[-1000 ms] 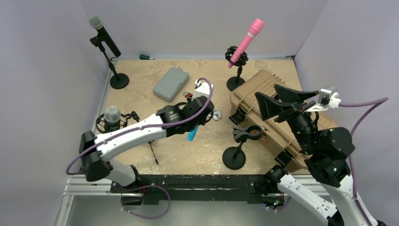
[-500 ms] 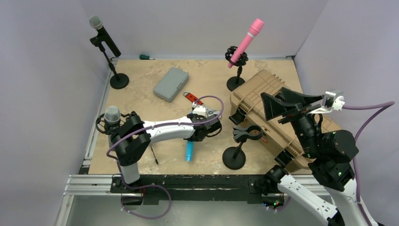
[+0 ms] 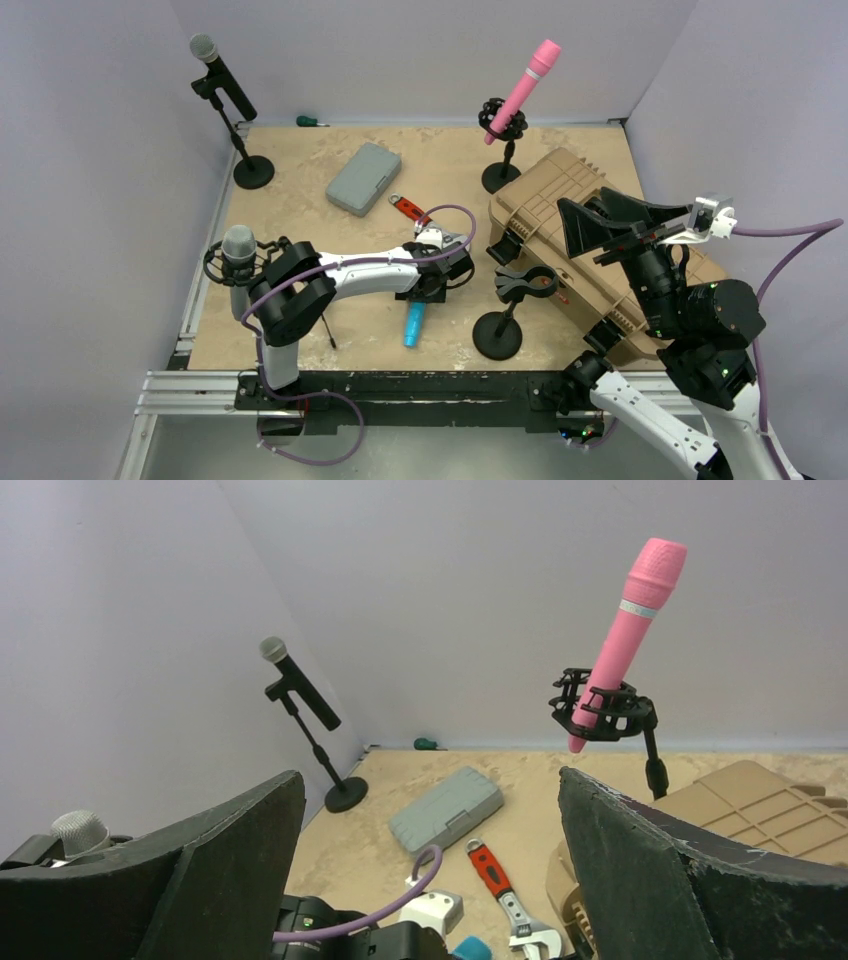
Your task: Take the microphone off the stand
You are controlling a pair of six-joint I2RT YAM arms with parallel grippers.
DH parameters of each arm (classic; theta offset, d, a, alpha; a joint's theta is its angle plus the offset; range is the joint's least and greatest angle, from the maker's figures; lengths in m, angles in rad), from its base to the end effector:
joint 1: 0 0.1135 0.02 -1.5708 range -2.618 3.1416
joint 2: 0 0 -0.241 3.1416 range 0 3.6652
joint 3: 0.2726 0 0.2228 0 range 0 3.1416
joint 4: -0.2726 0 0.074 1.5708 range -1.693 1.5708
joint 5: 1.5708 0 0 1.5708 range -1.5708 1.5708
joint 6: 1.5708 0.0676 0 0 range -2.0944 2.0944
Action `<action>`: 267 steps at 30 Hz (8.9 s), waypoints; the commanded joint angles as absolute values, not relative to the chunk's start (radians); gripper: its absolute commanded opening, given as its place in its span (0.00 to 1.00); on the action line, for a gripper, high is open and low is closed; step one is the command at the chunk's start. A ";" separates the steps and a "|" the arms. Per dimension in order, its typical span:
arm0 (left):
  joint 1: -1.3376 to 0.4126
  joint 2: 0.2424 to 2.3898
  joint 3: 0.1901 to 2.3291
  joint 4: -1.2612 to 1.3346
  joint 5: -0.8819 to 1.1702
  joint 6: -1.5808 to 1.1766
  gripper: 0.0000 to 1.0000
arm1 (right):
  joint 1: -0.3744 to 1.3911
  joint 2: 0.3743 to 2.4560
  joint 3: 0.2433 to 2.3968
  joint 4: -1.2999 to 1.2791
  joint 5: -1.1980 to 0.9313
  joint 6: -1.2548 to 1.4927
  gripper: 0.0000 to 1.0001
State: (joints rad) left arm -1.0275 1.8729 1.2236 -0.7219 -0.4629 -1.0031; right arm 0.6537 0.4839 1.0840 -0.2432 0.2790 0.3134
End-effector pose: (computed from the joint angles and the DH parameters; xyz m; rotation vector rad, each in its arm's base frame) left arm 0.1941 -0.2631 0.1298 -0.0301 2.6442 0.1036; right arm 0.0749 0.0339 0.4449 0.0369 1.2554 0.6712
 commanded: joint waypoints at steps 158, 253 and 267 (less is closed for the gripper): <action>-0.965 0.583 1.602 -0.989 -0.785 -0.048 1.00 | 1.200 1.696 1.146 0.579 0.007 0.342 0.96; -0.853 0.844 1.459 -1.152 -0.851 -0.253 0.50 | 1.082 1.951 1.281 0.553 0.003 0.160 0.72; -0.853 0.913 1.550 -1.094 -0.881 -0.115 0.14 | 1.081 1.948 1.282 0.543 0.002 0.161 0.71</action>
State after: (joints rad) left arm -0.8574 0.8864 1.4746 -1.1690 -0.8738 -0.1772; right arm 1.0885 2.0068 1.2854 0.5308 -0.0120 0.1703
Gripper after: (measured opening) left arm 0.513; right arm 0.717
